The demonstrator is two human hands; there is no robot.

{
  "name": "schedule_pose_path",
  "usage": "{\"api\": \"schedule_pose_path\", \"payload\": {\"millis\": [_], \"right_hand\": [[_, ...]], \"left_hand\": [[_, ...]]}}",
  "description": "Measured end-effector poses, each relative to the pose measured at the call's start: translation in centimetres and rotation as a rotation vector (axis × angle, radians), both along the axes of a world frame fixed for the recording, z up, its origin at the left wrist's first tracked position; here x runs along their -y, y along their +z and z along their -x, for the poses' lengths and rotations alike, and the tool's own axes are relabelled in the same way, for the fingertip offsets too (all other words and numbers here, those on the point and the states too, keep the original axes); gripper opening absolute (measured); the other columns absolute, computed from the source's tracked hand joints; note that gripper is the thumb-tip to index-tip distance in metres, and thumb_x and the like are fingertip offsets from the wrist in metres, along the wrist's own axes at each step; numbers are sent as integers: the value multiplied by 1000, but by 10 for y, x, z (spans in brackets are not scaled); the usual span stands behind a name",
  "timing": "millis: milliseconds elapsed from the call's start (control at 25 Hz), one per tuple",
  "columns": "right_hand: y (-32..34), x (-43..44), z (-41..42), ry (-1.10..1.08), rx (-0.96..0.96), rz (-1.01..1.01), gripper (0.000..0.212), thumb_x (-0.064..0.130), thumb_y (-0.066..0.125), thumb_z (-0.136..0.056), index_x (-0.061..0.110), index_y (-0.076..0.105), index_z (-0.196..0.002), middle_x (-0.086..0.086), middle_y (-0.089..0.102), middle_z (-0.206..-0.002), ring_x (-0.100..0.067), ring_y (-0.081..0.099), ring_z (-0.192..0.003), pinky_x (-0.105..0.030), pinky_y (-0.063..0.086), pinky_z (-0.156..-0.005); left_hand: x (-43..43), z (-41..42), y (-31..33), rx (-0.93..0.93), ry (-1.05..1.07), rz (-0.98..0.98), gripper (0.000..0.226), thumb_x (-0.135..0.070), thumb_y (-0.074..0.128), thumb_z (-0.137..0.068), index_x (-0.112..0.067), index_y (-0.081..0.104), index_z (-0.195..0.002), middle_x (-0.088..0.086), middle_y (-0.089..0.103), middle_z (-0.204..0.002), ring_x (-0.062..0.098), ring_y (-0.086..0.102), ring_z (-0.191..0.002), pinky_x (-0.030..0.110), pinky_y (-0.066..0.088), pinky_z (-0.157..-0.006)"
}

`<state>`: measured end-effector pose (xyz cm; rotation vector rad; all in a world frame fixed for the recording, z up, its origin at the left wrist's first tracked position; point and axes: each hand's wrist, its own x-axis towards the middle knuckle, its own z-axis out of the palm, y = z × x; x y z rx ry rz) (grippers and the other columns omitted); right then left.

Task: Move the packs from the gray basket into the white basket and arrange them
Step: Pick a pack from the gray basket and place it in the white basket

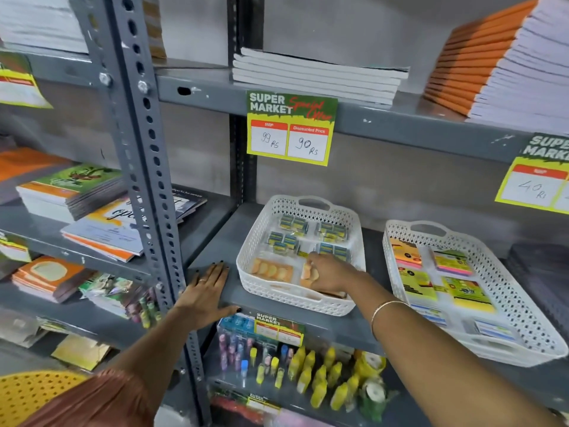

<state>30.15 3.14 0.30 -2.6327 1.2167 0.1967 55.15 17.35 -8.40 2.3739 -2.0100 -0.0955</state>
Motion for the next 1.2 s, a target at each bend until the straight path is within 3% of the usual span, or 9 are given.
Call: {"api": "schedule_pose_path", "payload": {"millis": [160,560,680,800,880,1040,1200], "right_hand": [[0,1,-3,55,-85,2,64,26,58,-86,28,32,-145,-12,35,-152,-32,39,-136,-38,38,-107],[-11,5,3,70,-119,78,55,25,54,-91,29,33,-142,-13,34,-151,-33,36,-137,-44,40,-103],[-8,0,5,67,-103,65,69,24,58,-90,29,21,-148,-13,35,-151,-32,34,-138,-44,41,-105],[9,-7,12,56,-8,81,94,30,69,-80,25,8,-152,-14,34,-150,-33,32,-138,-45,40,-107],[26,-6,26,26,63,114,99,31,70,-78,21,5,-152,-14,30,-152,-32,26,-141,-46,38,-109],[54,10,90,-108,178,198,88,33,64,-84,17,11,-151,-14,29,-152,-30,25,-142,-47,37,-109],[65,29,197,-247,207,253,77,30,57,-89,12,14,-150,-15,30,-149,-31,27,-140,-45,36,-108]], "left_hand": [[1,2,-3,-23,-1,35,99,-69,42,-80,-10,-4,-145,8,-3,-156,20,-4,-142,46,4,-116],[-1,0,-1,-41,-4,40,100,-67,43,-81,-9,-7,-145,8,-6,-156,21,-6,-142,46,1,-116],[-7,-1,1,-77,-27,92,106,-76,36,-76,-6,-4,-144,12,-1,-156,22,-5,-141,44,1,-115],[-15,1,16,-70,-84,223,112,-85,16,-70,-2,5,-144,17,9,-153,29,8,-140,49,13,-113],[-12,11,36,-85,-92,309,108,-82,19,-73,-1,8,-144,18,14,-151,31,15,-139,52,18,-110],[22,63,80,-48,-167,425,103,-79,14,-77,0,16,-142,21,21,-150,32,19,-137,50,19,-109],[68,165,99,0,-369,437,98,-78,12,-79,-4,12,-144,13,10,-153,21,4,-140,39,6,-112]]}}
